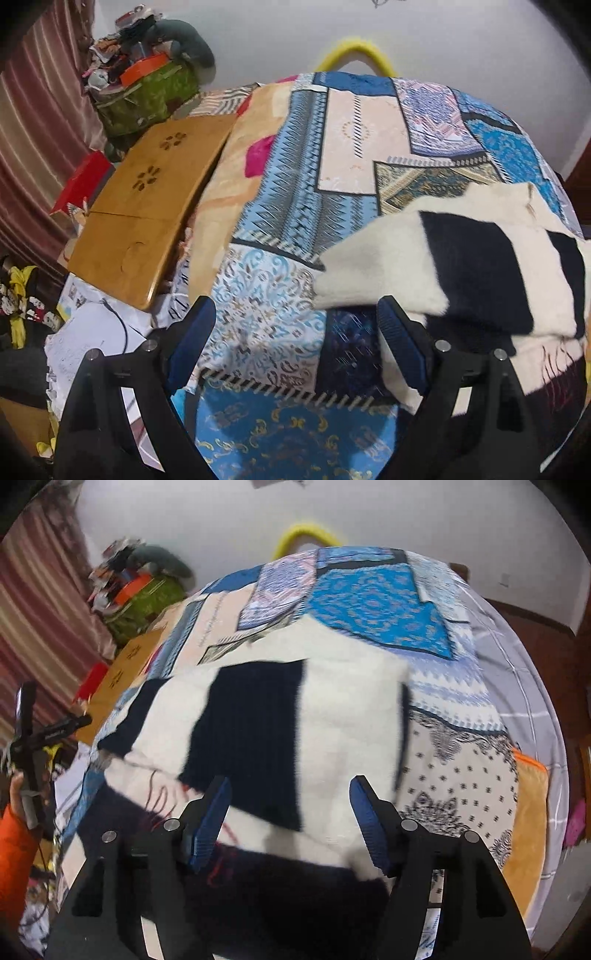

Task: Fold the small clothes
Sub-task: 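Lay the hem over the folded sweater with the right gripper and release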

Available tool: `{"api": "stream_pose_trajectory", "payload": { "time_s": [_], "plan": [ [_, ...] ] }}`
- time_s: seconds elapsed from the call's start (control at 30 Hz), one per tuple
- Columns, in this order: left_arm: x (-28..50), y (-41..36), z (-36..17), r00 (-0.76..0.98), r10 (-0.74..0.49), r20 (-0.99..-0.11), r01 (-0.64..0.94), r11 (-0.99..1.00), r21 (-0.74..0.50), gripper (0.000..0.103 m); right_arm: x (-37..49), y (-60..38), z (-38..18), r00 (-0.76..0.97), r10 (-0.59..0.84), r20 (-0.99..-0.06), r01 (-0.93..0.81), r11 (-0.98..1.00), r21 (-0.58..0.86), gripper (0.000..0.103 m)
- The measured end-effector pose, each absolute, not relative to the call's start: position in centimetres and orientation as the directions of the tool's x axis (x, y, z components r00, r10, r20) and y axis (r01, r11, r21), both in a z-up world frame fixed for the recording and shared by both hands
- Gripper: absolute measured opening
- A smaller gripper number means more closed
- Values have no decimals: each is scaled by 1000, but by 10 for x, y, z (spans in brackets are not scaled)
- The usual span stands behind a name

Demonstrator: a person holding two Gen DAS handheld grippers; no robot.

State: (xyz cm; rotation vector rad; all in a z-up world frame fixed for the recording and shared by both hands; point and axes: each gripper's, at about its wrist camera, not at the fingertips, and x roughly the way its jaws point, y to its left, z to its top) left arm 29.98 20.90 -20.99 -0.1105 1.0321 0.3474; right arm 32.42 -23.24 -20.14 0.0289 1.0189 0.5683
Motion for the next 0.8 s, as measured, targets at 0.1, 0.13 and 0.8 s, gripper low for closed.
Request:
{"api": "stream_pose_trajectory", "payload": {
  "time_s": [0.1, 0.13, 0.8],
  "plan": [
    [296, 205, -212, 459, 204, -865, -319, 946, 55, 89, 321, -212, -209, 364, 454, -813, -471, 843, 260, 63],
    [293, 205, -212, 458, 202, -866, -315, 948, 54, 89, 321, -205, -215, 345, 452, -822, -483, 837, 258, 63],
    [285, 225, -213, 437, 229, -870, -363, 930, 63, 89, 320, -210, -231, 485, 342, -805, -423, 897, 126, 10]
  ]
}}
